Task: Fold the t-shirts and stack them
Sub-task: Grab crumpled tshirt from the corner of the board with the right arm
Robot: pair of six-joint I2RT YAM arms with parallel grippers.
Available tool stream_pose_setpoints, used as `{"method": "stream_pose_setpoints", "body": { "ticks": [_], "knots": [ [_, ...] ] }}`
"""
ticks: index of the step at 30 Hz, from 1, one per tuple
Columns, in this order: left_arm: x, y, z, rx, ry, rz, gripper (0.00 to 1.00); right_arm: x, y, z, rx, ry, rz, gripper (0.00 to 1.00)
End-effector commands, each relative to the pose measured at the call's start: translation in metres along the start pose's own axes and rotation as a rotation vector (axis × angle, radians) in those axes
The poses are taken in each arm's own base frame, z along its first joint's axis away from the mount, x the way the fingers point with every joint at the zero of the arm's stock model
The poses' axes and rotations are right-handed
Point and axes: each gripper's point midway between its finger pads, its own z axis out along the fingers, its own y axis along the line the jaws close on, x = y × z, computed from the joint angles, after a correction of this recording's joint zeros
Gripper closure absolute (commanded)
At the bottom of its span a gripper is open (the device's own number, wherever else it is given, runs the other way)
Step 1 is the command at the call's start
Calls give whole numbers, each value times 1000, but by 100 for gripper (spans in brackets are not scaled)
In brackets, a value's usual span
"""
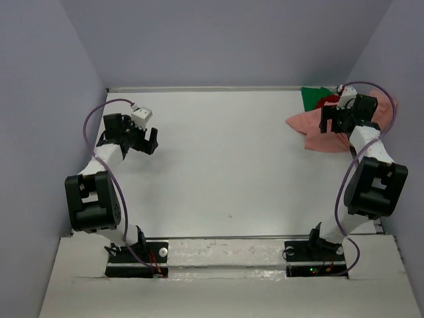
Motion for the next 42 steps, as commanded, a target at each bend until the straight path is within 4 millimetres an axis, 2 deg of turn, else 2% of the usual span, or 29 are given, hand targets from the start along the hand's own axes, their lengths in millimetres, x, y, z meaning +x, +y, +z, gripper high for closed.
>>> {"method": "stream_pose_setpoints", "body": {
  "ticks": [1, 3, 4, 8, 14, 17, 18, 20, 21, 24, 25, 27, 29, 31, 32, 33, 34, 35, 37, 38, 39, 40, 42],
  "knots": [
    [-24, 14, -4, -58, -63, 71, 1, -33, -17, 7, 45, -56, -34, 10],
    [-24, 17, -4, -78, -68, 75, 1, -32, -22, 12, 59, -45, -30, 11],
    [-26, 18, -5, -86, -79, 84, 1, -34, -23, 14, 61, -46, -32, 14],
    [-23, 17, -4, -89, -83, 69, 1, -26, -25, 29, 48, -9, -23, 19],
    [-17, 14, -1, -78, -73, 44, 1, -1, -28, 47, 51, 58, -30, 20],
    [-22, 13, -6, -86, -89, 39, 1, 6, -28, 54, 47, 74, -39, 25],
    [-25, 11, -10, -88, -100, 40, 1, 6, -31, 56, 54, 75, -45, 34],
    [-27, 12, -14, -98, -107, 44, 1, 11, -35, 62, 71, 89, -43, 46],
    [-28, 12, -16, -102, -108, 45, 1, 11, -36, 63, 73, 91, -44, 60],
    [-31, 11, -23, -118, -115, 57, 1, 12, -36, 66, 72, 95, -38, 82],
    [-33, 10, -26, -123, -121, 64, 1, 12, -35, 66, 69, 97, -31, 97],
    [-30, 10, -28, -129, -117, 68, 1, 9, -30, 62, 43, 88, -27, 100],
    [-30, 9, -31, -134, -118, 79, 1, 7, -23, 55, 12, 89, -22, 100],
    [-30, 14, -34, -166, -113, 75, 1, -5, -9, 39, -49, 64, -16, 100],
    [-31, 14, -35, -167, -113, 81, 1, -4, 1, 29, -89, 75, -5, 100],
    [-31, 14, -36, -167, -115, 85, 1, -13, 17, 18, -176, 50, -3, 100],
    [-32, 15, -36, -169, -116, 88, 1, -27, 29, -2, -226, 18, -12, 100],
    [-35, 16, -36, -170, -123, 88, 1, -31, 62, -20, -365, 21, -32, 100],
    [-32, 15, -33, -159, -109, 83, 1, -48, 94, -54, -487, -17, -100, 100],
    [-33, 15, -32, -153, -105, 86, 1, -44, 126, -75, -605, 12, -90, 100],
    [-31, 16, -31, -154, -101, 84, 1, -48, 141, -88, -654, 10, -105, 100],
    [-28, 16, -29, -150, -92, 82, 1, -55, 155, -111, -698, 9, -142, 100],
    [-25, 18, -28, -159, -81, 83, 1, -67, 175, -132, -743, -11, -171, 100]
  ]
}}
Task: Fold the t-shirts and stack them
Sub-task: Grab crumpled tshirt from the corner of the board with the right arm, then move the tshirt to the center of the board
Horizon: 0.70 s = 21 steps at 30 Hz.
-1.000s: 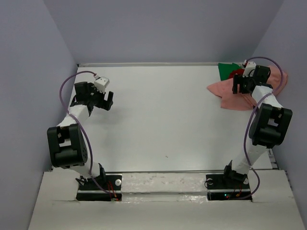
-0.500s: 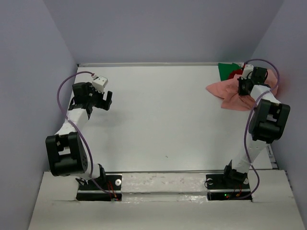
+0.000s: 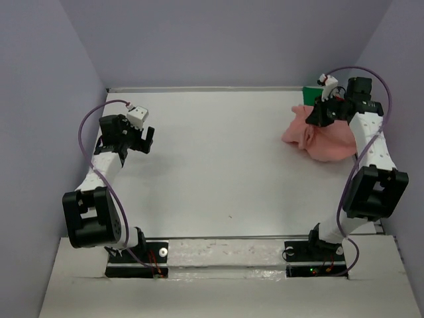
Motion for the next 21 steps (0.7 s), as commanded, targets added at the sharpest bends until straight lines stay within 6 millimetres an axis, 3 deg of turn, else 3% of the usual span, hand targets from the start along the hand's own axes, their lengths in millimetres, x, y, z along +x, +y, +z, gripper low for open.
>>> {"method": "stream_pose_setpoints", "body": {
  "ticks": [1, 4, 5, 9, 15, 18, 19, 20, 21],
  "knots": [
    [-3, 5, 0, -16, 2, 31, 1, -56, 123, -56, -325, -103, -147, 100],
    [-6, 12, -4, -49, 3, 54, 1, -83, 159, -93, -417, -165, -172, 100],
    [-8, 14, -7, -59, 3, 60, 1, -104, 171, -119, -426, -214, -198, 100],
    [-18, 17, -23, -91, -24, 82, 1, -142, 193, -165, -431, -330, -272, 100],
    [-22, 13, -43, -114, -49, 109, 1, -161, 203, -185, -439, -409, -295, 100],
    [-24, 10, -51, -118, -49, 110, 1, -160, 200, -175, -451, -417, -280, 100],
    [-25, 9, -52, -118, -52, 107, 1, -155, 199, -167, -473, -401, -263, 59],
    [-27, 8, -55, -116, -58, 107, 1, -142, 188, -143, -486, -340, -206, 26],
    [-28, 8, -56, -115, -61, 107, 1, -132, 180, -128, -483, -295, -182, 1]
  ]
}}
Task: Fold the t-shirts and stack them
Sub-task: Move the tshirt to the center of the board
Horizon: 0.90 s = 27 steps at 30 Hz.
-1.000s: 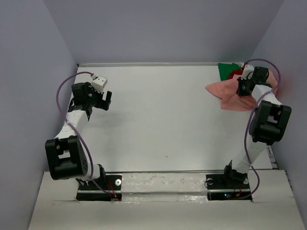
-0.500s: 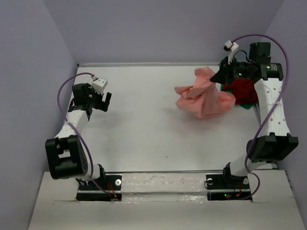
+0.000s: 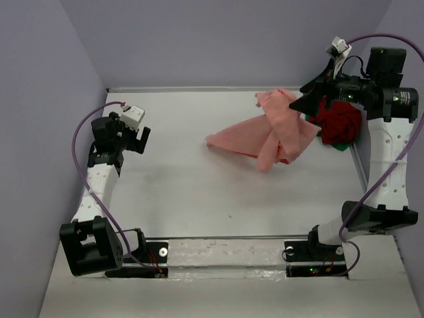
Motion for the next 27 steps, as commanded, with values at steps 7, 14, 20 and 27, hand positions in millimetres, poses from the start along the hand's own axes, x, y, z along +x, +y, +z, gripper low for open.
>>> {"method": "stream_pose_setpoints", "body": {
  "ticks": [7, 14, 20, 27],
  "knots": [
    [-3, -3, -8, 12, 0, -4, 1, 121, -69, 31, 108, 253, 149, 0],
    [-10, -12, -4, 81, -12, -36, 1, 187, -63, 21, 125, 414, 172, 9],
    [-12, -27, -4, 163, -19, -37, 2, 263, -38, 11, 95, 557, 263, 15],
    [-12, -89, 11, 331, 21, 77, 4, 323, -23, -2, 133, 678, 322, 21]
  ]
}}
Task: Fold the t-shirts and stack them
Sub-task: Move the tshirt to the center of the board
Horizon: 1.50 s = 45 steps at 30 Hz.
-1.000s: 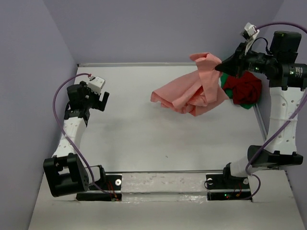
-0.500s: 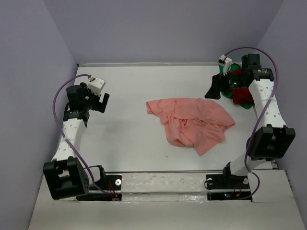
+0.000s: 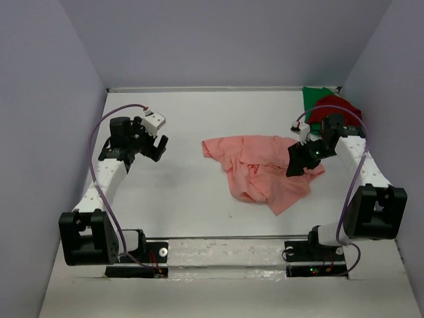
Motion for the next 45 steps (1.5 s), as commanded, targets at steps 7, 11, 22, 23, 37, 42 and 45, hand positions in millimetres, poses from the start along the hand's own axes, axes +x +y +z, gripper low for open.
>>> {"method": "stream_pose_setpoints", "body": {
  "ticks": [7, 11, 22, 23, 37, 42, 45],
  "knots": [
    [-18, -42, 30, 132, 28, 105, 10, 32, -28, 3, 181, 73, 12, 22],
    [-16, -58, 50, 172, 60, 139, 10, 13, -34, -6, 224, 20, 25, 22],
    [-20, -97, 120, 354, 133, 70, 8, -4, -17, 1, 155, -101, 91, 25],
    [-20, -97, 124, 356, 136, 67, 8, -1, -20, 2, 165, -93, 91, 25],
    [-17, -133, 186, 407, 223, 6, 13, 5, -27, 22, 126, -75, 120, 26],
    [-8, -146, 199, 386, 265, 57, 15, 5, -25, 22, 114, -78, 119, 26],
    [-1, -151, 206, 369, 288, 100, 17, 4, -25, 22, 114, -81, 117, 26]
  ]
}}
